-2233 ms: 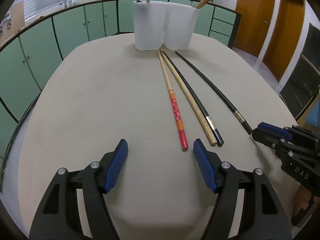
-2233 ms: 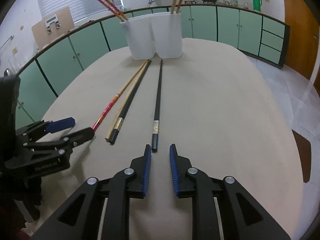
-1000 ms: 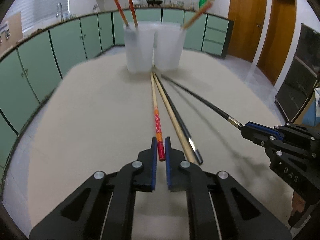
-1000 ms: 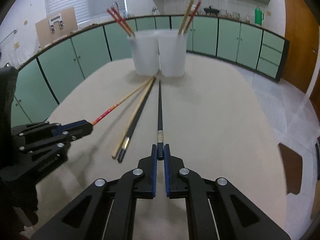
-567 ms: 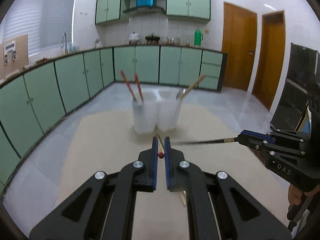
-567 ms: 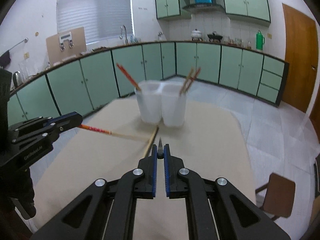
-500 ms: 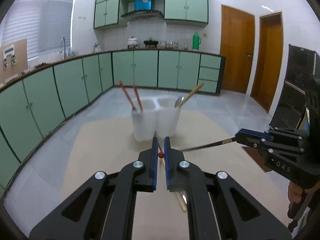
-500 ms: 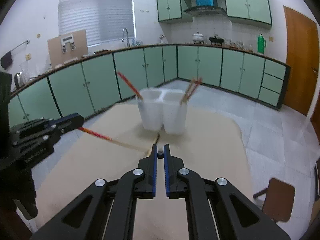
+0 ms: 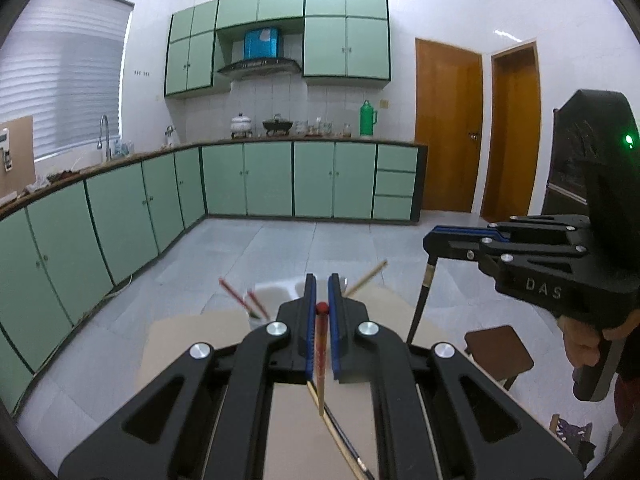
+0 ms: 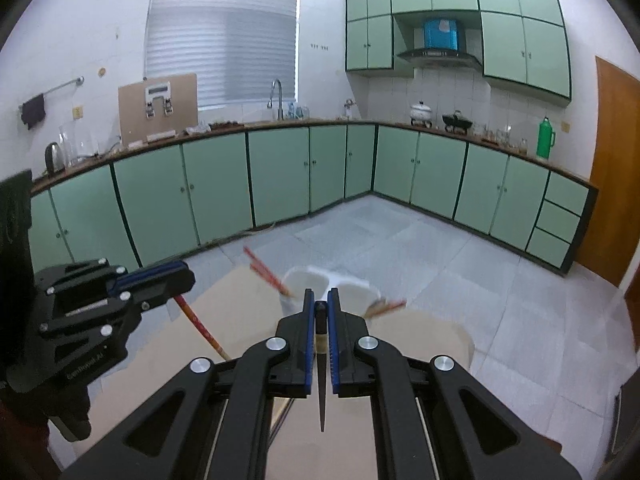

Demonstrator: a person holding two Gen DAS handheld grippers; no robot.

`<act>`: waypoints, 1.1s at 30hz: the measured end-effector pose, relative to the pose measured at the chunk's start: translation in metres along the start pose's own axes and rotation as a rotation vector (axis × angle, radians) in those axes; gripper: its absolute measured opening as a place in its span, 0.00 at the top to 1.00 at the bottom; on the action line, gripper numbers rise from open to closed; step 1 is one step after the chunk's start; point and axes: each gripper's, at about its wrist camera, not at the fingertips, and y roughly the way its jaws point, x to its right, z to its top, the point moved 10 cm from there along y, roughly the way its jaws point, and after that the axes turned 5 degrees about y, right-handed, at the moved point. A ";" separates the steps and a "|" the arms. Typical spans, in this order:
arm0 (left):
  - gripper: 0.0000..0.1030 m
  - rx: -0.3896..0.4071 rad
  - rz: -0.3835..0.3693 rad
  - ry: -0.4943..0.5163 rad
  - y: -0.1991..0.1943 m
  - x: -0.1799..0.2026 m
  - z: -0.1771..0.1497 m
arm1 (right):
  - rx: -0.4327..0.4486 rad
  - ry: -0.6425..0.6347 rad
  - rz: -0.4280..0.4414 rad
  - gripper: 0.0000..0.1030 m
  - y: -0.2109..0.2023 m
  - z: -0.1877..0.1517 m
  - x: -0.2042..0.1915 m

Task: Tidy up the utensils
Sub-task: 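Lift both held chopsticks and carry them over the white holder, then lower both chopsticks into the holder and open both tools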

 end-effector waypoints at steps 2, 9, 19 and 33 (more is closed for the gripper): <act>0.95 0.027 0.004 0.005 0.000 -0.002 0.015 | 0.028 0.004 0.001 0.94 -0.001 0.019 0.004; 0.95 0.119 0.044 0.015 0.026 -0.015 0.079 | 0.149 0.062 0.017 0.94 0.005 0.091 0.015; 0.95 0.109 0.111 0.026 0.103 -0.041 0.095 | 0.213 0.081 -0.044 0.94 0.064 0.124 0.038; 0.94 -0.066 0.094 -0.016 0.170 -0.069 0.027 | 0.039 0.120 -0.051 0.94 0.146 0.055 0.057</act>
